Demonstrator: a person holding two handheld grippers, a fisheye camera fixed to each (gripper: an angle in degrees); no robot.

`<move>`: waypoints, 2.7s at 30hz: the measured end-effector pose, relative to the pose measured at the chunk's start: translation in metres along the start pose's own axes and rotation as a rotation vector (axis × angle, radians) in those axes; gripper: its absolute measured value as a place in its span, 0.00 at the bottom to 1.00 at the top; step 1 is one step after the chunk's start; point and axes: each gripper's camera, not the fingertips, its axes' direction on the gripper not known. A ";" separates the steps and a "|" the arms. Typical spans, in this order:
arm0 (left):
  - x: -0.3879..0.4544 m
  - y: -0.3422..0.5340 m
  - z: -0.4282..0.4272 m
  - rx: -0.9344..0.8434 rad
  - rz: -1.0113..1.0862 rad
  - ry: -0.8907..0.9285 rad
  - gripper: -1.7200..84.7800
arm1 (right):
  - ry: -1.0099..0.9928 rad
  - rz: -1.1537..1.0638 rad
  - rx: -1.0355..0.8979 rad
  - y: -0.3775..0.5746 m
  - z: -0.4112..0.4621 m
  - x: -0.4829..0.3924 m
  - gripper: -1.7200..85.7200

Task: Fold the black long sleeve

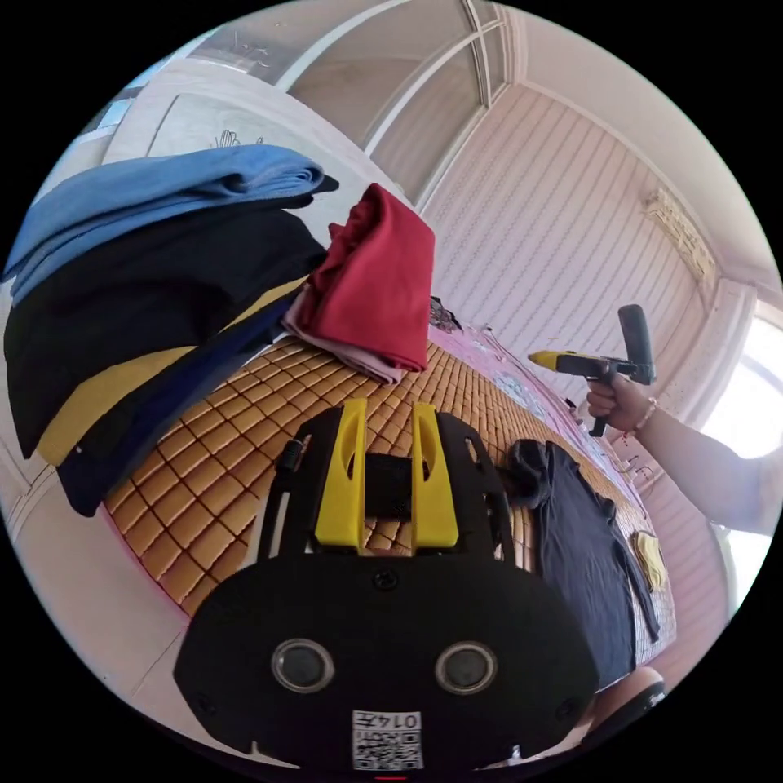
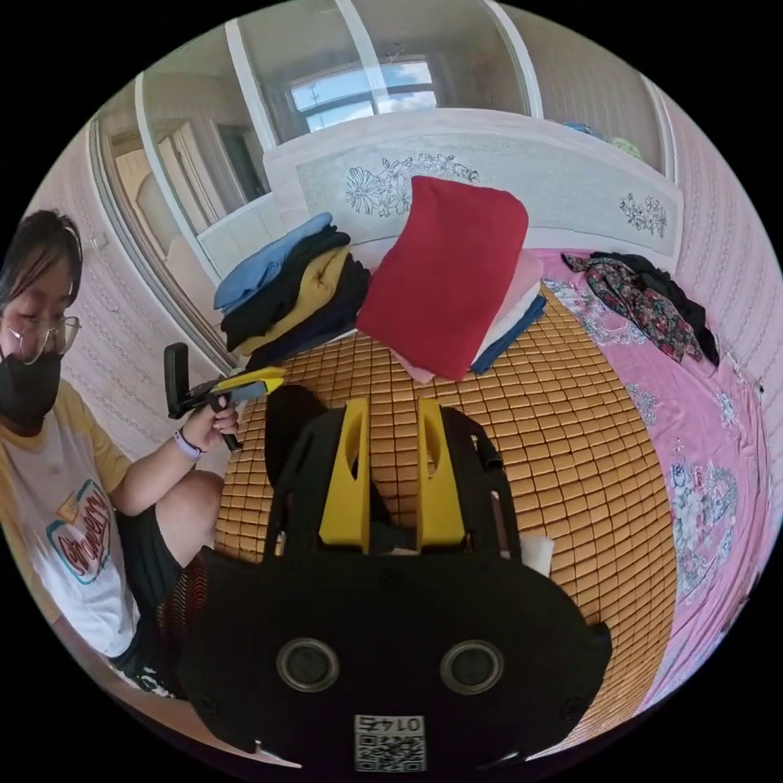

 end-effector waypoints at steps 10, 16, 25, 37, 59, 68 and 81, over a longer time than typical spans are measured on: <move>0.031 0.005 0.022 -0.311 0.426 0.128 0.09 | 0.141 -0.411 -0.604 0.023 0.144 -0.139 0.13; 0.076 0.019 0.031 -0.360 0.637 0.251 0.10 | 0.058 -0.379 -0.619 -0.003 0.128 -0.143 0.01; 0.093 0.041 0.080 -0.575 0.680 0.139 0.12 | 0.057 -0.244 -0.357 -0.038 0.047 -0.115 0.01; 0.058 0.007 0.011 -0.466 0.473 0.150 0.01 | 0.220 -0.107 -0.279 -0.041 0.042 -0.102 0.01; -0.064 0.076 -0.017 -0.451 -0.008 -0.308 0.11 | 0.547 0.414 -0.413 0.025 0.039 0.000 0.10; -0.100 0.098 -0.030 -0.370 -0.109 -0.196 0.02 | 0.445 0.499 -0.380 0.047 0.025 0.023 0.02; -0.132 0.111 -0.045 -0.355 -0.107 -0.198 0.01 | 0.436 0.641 -0.402 0.073 0.017 0.032 0.07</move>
